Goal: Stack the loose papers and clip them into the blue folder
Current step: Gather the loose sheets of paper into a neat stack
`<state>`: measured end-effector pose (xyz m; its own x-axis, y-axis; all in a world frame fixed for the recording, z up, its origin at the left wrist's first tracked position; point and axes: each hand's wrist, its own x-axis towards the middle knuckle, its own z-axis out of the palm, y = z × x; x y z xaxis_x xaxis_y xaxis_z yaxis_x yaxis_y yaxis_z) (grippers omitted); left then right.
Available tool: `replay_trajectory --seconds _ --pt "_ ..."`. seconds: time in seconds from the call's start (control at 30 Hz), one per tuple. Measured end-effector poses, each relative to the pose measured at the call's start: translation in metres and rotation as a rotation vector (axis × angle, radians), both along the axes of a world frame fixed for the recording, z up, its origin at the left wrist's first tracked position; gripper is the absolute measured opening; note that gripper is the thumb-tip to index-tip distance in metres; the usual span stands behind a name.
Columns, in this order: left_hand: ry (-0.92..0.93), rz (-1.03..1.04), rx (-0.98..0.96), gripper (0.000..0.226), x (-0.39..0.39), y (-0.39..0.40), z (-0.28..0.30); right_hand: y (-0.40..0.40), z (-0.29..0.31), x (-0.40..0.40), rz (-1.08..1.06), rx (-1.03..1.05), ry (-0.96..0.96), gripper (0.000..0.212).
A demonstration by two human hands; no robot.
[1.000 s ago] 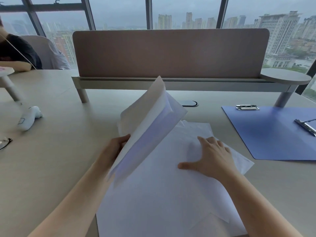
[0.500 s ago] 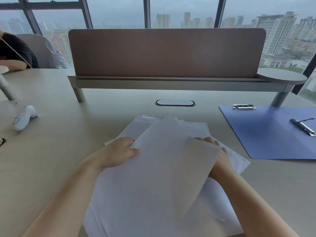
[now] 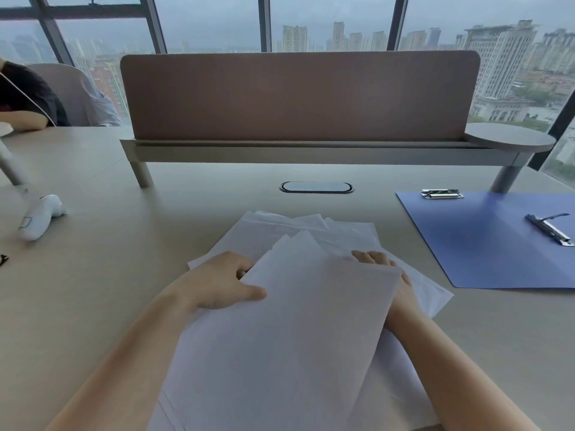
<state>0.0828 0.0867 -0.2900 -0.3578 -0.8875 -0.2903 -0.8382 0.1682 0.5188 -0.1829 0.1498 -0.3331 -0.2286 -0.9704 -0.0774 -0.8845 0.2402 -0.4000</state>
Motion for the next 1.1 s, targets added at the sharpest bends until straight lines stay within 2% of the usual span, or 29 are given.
replay_trajectory --seconds 0.13,0.37,0.5,0.67,0.73,0.8,0.83,0.87,0.93,0.97,1.0,1.03,1.1 --pt "0.068 0.021 0.03 0.029 0.001 0.003 -0.002 0.001 0.0 0.001 -0.011 0.009 0.013 0.07" --pt "-0.039 0.021 -0.047 0.027 -0.013 0.015 0.0 0.004 0.0 0.002 -0.028 0.007 -0.028 0.065" --pt "0.025 -0.011 -0.046 0.027 -0.012 0.011 -0.002 0.004 0.002 0.003 -0.048 0.006 -0.05 0.064" --pt "0.379 0.054 0.105 0.044 0.001 0.0 -0.008 0.002 0.004 -0.006 -0.131 -0.076 -0.134 0.064" --pt "0.608 0.163 0.126 0.045 0.007 -0.006 -0.009 -0.001 0.004 -0.01 -0.164 -0.183 -0.146 0.052" --pt "0.85 0.276 0.135 0.041 0.012 -0.011 -0.008 -0.003 0.008 -0.009 -0.271 -0.365 -0.321 0.024" --pt "0.958 0.323 0.144 0.036 0.014 -0.013 -0.007 -0.004 0.011 -0.007 -0.321 -0.433 -0.482 0.025" --pt "1.056 0.364 0.162 0.034 0.016 -0.014 -0.007 -0.004 0.015 -0.004 -0.346 -0.459 -0.688 0.036" --pt "1.214 0.419 0.188 0.038 0.019 -0.016 -0.009 -0.005 0.02 0.002 -0.327 -0.406 -1.127 0.055" --pt "1.268 0.435 0.177 0.04 0.02 -0.016 -0.009 -0.005 0.021 0.003 -0.286 -0.346 -1.304 0.057" --pt "1.31 0.442 0.158 0.041 0.02 -0.015 -0.008 -0.004 0.022 0.005 -0.227 -0.284 -1.408 0.054" --pt "1.342 0.444 0.132 0.04 0.019 -0.014 -0.006 -0.002 0.023 0.008 -0.143 -0.235 -1.426 0.048" --pt "1.399 0.435 0.06 0.035 0.016 -0.011 0.003 0.002 0.024 0.019 0.032 -0.206 -1.339 0.038"
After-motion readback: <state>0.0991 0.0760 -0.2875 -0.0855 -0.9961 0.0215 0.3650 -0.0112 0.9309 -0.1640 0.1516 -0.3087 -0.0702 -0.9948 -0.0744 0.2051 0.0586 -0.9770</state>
